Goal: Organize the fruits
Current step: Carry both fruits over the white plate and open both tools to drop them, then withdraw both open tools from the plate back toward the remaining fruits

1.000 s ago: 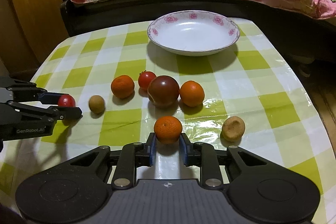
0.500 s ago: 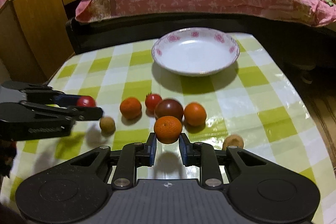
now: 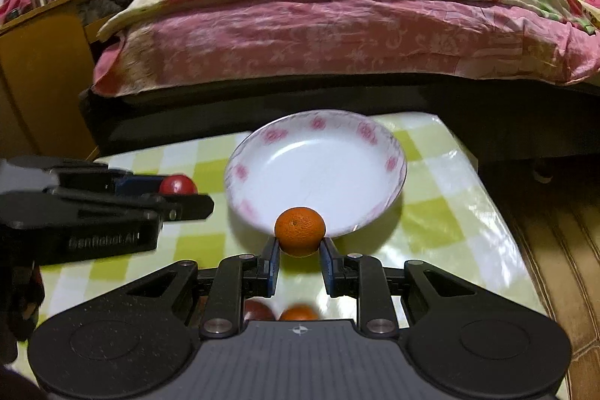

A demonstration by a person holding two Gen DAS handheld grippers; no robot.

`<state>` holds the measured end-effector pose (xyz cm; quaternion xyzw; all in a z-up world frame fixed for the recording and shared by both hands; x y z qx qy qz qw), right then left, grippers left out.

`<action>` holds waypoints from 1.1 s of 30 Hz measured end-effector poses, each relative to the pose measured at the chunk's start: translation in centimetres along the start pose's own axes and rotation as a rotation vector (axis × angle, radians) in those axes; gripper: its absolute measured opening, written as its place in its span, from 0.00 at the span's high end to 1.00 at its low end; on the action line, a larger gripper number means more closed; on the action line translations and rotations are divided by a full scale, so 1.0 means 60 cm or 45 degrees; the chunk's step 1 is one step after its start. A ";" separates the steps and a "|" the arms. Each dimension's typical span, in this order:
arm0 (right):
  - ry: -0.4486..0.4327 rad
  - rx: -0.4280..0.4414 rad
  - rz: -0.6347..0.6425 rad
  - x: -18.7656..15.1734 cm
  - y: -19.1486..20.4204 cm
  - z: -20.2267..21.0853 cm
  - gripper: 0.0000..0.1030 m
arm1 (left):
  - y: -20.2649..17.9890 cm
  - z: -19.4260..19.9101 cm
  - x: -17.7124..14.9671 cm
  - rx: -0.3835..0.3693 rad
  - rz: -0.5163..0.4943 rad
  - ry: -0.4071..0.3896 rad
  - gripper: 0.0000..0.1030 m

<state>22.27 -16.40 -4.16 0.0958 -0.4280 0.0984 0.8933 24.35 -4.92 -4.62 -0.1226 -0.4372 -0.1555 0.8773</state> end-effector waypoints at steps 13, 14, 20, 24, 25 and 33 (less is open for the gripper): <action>0.038 0.000 0.012 0.009 -0.020 -0.058 0.79 | -0.007 -0.067 0.003 0.004 -0.023 0.036 0.60; 0.037 0.003 0.011 0.009 -0.020 -0.058 0.77 | -0.006 -0.069 0.003 0.004 -0.023 0.037 0.59; 0.017 0.013 0.005 0.016 -0.018 -0.056 0.77 | 0.000 -0.072 0.004 0.027 -0.001 0.045 0.54; 0.005 0.003 -0.010 0.020 -0.022 -0.051 0.77 | 0.005 -0.063 0.014 0.027 0.029 0.029 0.47; 0.002 0.002 -0.017 0.021 -0.024 -0.048 0.77 | 0.006 -0.059 0.017 0.031 0.030 0.022 0.47; -0.059 -0.010 -0.041 0.038 -0.030 -0.012 0.77 | 0.006 0.001 0.021 0.052 0.007 0.002 0.47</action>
Point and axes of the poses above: each gripper's, at about its wrist camera, not at the fingertips, and z roughly against the way its jaws point, y to its left, x to its top, the point moved 9 cm from there along -z, roughly the way its jaws point, and after that the axes turned 5 degrees about -y, right-handed, at the moved point
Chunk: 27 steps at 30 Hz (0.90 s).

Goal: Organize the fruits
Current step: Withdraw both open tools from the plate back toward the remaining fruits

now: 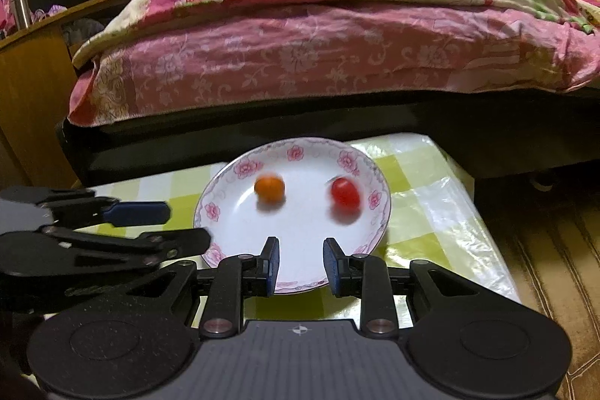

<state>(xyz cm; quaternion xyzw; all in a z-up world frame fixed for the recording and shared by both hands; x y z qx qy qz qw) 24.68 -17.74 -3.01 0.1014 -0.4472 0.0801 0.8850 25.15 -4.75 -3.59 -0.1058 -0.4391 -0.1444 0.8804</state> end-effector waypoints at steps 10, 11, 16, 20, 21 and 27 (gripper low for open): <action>-0.027 -0.033 -0.047 -0.015 -0.003 0.093 0.76 | -0.007 0.111 -0.051 0.005 0.047 0.026 0.46; -0.014 -0.034 -0.046 -0.023 0.000 0.102 0.76 | -0.011 0.119 -0.056 0.003 0.047 0.029 0.46; 0.026 -0.045 -0.036 -0.062 0.010 0.155 0.76 | -0.033 0.161 -0.088 -0.008 0.031 0.037 0.46; 0.053 -0.050 -0.053 -0.089 0.003 0.192 0.71 | -0.037 0.189 -0.112 0.011 0.032 0.058 0.46; 0.054 -0.051 -0.053 -0.094 0.003 0.197 0.71 | -0.037 0.196 -0.116 0.016 0.037 0.068 0.46; 0.050 -0.010 -0.103 -0.094 0.008 0.211 0.71 | -0.018 0.240 -0.102 0.080 0.081 0.062 0.46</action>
Point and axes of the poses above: each gripper's, at about its wrist camera, not at the fingertips, and z roughly against the way its jaws point, y to its left, x to its top, the point moved 9 cm from there along -z, roughly the way its jaws point, and after that the axes turned 5 degrees about -y, right-handed, at the moved point
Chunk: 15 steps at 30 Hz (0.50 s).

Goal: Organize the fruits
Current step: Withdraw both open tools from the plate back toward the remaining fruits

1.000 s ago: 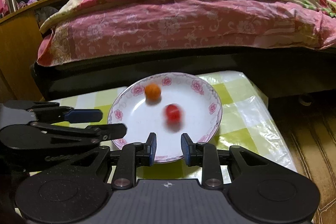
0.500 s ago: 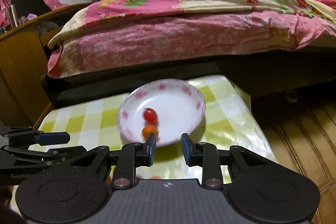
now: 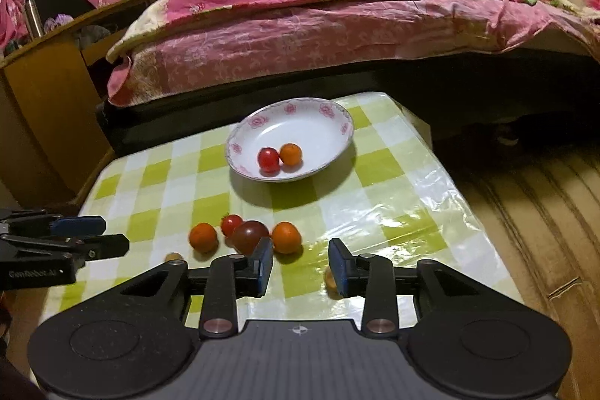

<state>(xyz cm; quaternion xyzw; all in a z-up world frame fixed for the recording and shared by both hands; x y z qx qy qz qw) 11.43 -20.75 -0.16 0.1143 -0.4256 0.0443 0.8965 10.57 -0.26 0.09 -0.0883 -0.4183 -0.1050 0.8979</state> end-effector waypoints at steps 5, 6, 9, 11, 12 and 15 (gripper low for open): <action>-0.024 0.015 -0.063 0.014 -0.007 0.003 0.71 | 0.006 0.023 0.013 0.039 -0.038 -0.026 0.46; -0.020 0.017 -0.073 0.012 -0.009 0.003 0.71 | 0.007 0.024 0.011 0.040 -0.041 -0.025 0.46; 0.005 0.009 -0.053 0.002 -0.011 0.000 0.71 | 0.000 0.015 -0.003 0.031 -0.058 -0.005 0.46; 0.023 0.003 -0.048 -0.004 -0.012 -0.002 0.71 | -0.010 0.000 -0.019 0.010 -0.075 0.027 0.46; 0.030 0.002 -0.047 -0.006 -0.013 -0.004 0.71 | -0.015 -0.007 -0.027 0.000 -0.089 0.039 0.46; 0.054 -0.018 -0.029 -0.015 -0.015 -0.013 0.70 | -0.027 -0.038 -0.054 -0.027 -0.137 0.080 0.46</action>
Point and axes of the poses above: each gripper's, at about its wrist camera, not at the fingertips, and z roughly against the way its jaws point, y to its left, x to its top, the point moved 9 cm from there along -z, roughly the way its jaws point, and after that the axes turned 5 degrees about -y, right-handed, at the moved point
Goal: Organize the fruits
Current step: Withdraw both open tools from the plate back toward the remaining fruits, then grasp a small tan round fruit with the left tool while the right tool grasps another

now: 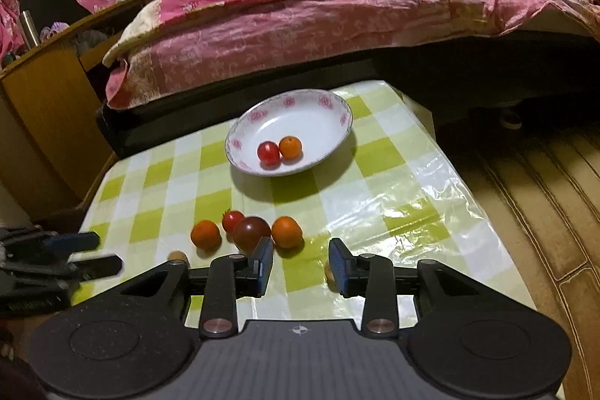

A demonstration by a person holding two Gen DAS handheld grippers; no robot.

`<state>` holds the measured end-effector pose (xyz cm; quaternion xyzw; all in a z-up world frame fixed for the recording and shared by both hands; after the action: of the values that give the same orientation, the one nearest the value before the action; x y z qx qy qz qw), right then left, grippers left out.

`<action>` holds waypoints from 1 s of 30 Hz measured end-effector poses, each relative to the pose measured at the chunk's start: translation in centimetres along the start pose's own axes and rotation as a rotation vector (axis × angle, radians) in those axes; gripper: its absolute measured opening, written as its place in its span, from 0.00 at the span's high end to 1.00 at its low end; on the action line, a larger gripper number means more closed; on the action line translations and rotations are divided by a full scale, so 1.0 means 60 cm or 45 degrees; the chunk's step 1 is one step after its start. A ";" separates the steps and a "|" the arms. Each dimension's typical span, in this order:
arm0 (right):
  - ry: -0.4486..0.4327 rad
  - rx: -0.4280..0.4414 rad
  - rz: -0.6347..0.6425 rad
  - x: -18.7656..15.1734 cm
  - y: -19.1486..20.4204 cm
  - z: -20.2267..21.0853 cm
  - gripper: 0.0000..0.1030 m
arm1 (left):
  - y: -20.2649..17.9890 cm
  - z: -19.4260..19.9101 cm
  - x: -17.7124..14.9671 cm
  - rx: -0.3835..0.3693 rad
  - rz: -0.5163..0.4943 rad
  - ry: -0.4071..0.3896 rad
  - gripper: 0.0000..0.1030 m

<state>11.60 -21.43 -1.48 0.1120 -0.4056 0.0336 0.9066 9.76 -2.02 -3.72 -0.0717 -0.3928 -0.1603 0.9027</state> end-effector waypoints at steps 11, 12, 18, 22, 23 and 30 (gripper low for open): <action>0.055 -0.052 0.163 -0.024 0.000 -0.052 0.63 | 0.014 -0.107 -0.035 -0.058 -0.063 0.073 0.46; 0.060 -0.046 0.177 -0.025 0.001 -0.055 0.63 | 0.018 -0.112 -0.034 -0.065 -0.038 0.075 0.46; 0.059 -0.086 0.238 -0.026 -0.009 -0.067 0.62 | 0.024 -0.122 -0.034 -0.063 -0.027 0.069 0.46; 0.099 -0.083 0.224 -0.036 -0.016 -0.079 0.62 | 0.022 -0.127 -0.033 -0.066 -0.034 0.059 0.46; 0.111 -0.091 0.229 -0.039 -0.018 -0.083 0.62 | 0.022 -0.128 -0.033 -0.060 -0.047 0.053 0.46; 0.152 -0.091 0.245 -0.051 -0.015 -0.104 0.62 | 0.025 -0.137 -0.034 -0.050 -0.071 0.042 0.46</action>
<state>14.25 -20.76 -7.94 0.0377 -0.3606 0.1127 0.9251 14.60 -2.22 -10.80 -0.0757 -0.3766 -0.1940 0.9026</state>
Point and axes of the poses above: each gripper's, at about its wrist camera, not at the fingertips, and z roughly against the way its jaws point, y to its left, x to its top, the point moved 9 cm from there along -z, roughly the way its jaws point, and after that the axes turned 5 degrees about -y, right-handed, at the moved point
